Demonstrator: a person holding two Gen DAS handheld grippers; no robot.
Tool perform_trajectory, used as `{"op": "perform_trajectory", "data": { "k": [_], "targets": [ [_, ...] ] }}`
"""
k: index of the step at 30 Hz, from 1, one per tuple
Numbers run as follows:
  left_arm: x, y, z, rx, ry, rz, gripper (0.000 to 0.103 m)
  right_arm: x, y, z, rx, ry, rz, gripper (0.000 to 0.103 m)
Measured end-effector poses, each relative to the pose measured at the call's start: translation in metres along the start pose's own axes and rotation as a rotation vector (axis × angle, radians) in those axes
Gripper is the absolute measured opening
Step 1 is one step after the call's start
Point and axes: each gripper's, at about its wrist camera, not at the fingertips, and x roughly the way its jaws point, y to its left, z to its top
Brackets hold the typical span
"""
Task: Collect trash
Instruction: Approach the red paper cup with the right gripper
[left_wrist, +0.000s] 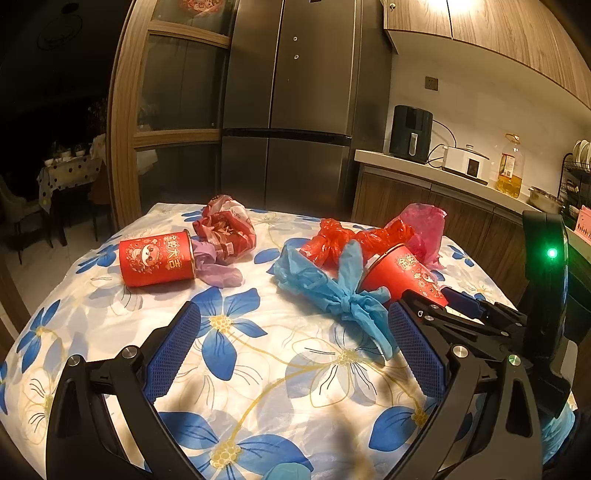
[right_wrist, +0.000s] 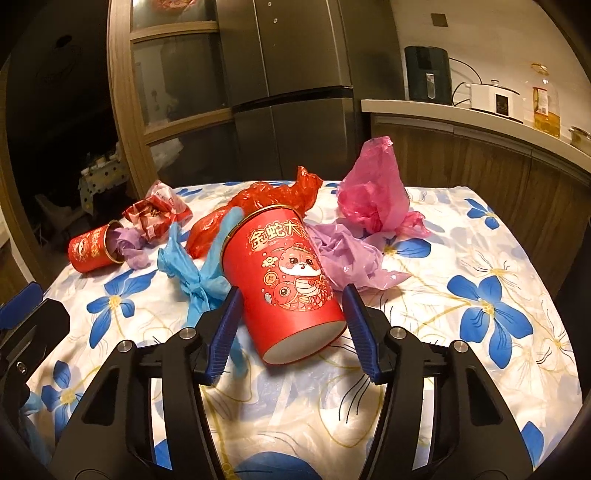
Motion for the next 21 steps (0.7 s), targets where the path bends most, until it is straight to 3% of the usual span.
{"op": "perform_trajectory", "data": {
  "k": [6, 16, 21],
  "targets": [
    [0.000, 0.002, 0.001, 0.002, 0.002, 0.001, 0.097, 0.007, -0.002, 0.004, 0.015, 0.028, 0.027, 0.061],
    [0.001, 0.004, 0.001, -0.006, 0.012, -0.002, 0.097, 0.017, 0.004, 0.008, -0.008, 0.054, 0.067, 0.062],
    [0.002, 0.004, 0.001, -0.004, 0.013, -0.002, 0.097, 0.019, 0.005, 0.010, -0.009, 0.052, 0.087, 0.071]
  ]
}}
